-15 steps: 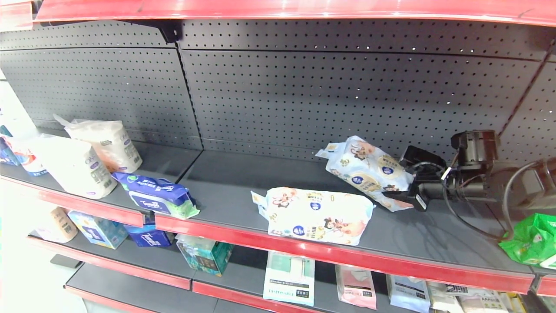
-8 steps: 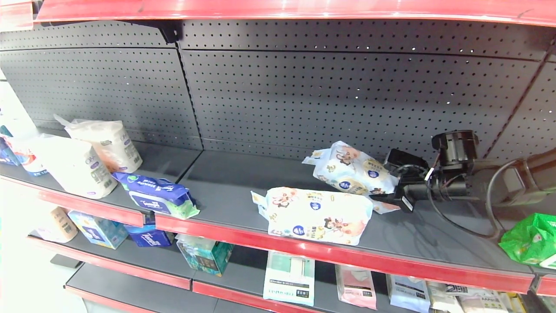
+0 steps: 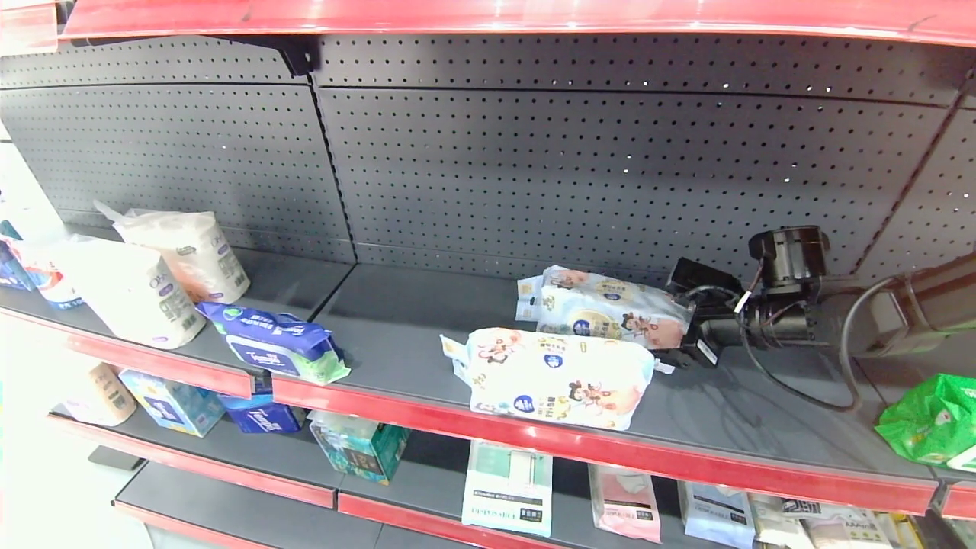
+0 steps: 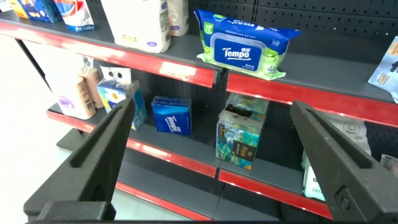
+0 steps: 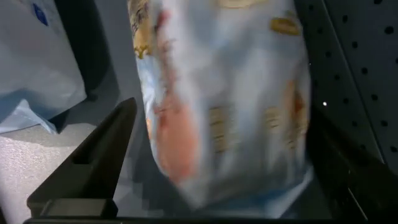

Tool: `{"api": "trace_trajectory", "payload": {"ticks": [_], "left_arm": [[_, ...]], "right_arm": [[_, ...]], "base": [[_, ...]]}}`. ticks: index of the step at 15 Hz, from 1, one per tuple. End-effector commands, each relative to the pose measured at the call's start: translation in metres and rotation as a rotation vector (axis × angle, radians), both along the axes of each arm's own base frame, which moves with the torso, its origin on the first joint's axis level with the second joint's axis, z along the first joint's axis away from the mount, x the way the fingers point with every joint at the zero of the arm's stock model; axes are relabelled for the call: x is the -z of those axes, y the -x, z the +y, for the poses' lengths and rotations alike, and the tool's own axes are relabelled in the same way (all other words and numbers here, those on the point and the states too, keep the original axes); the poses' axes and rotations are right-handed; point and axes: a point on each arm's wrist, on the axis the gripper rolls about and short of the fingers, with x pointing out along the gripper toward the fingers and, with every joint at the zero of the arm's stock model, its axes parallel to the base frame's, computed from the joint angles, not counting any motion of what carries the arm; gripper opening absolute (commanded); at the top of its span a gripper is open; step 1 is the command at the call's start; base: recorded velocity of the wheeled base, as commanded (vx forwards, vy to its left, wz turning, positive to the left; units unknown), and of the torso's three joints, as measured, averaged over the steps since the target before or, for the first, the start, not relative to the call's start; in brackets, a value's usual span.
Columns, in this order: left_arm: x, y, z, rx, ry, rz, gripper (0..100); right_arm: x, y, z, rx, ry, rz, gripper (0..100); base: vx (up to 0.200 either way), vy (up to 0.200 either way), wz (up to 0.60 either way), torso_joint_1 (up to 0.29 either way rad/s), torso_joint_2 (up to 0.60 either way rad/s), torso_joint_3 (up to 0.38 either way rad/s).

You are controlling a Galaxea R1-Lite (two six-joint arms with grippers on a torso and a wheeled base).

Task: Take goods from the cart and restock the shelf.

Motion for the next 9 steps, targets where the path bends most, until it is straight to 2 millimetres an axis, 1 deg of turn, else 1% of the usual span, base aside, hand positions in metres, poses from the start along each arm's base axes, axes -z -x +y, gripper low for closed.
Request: {"api": "trace_trajectory", "payload": {"ticks": [1, 3, 6, 9], "left_arm": [[0.0, 0.0, 0.0, -0.001, 0.0, 0.0, 100], [0.0, 0.0, 0.0, 0.0, 0.0, 0.0, 100], [0.0, 0.0, 0.0, 0.0, 0.0, 0.0, 100], [0.0, 0.0, 0.0, 0.0, 0.0, 0.0, 100]], "right_arm": [[-0.001, -0.001, 0.001, -0.001, -0.001, -0.002, 100], [-0.004, -0.002, -0.004, 0.022, -0.006, -0.012, 100], [-0.008, 0.002, -0.019, 0.092, 0.009, -0.014, 100], [-0.008, 0.001, -0.022, 0.138, 0.015, -0.007, 100]], "base": [[0.0, 0.0, 0.0, 0.0, 0.0, 0.0], [0.0, 0.0, 0.0, 0.0, 0.0, 0.0], [0.0, 0.0, 0.0, 0.0, 0.0, 0.0], [0.0, 0.0, 0.0, 0.0, 0.0, 0.0]]}}
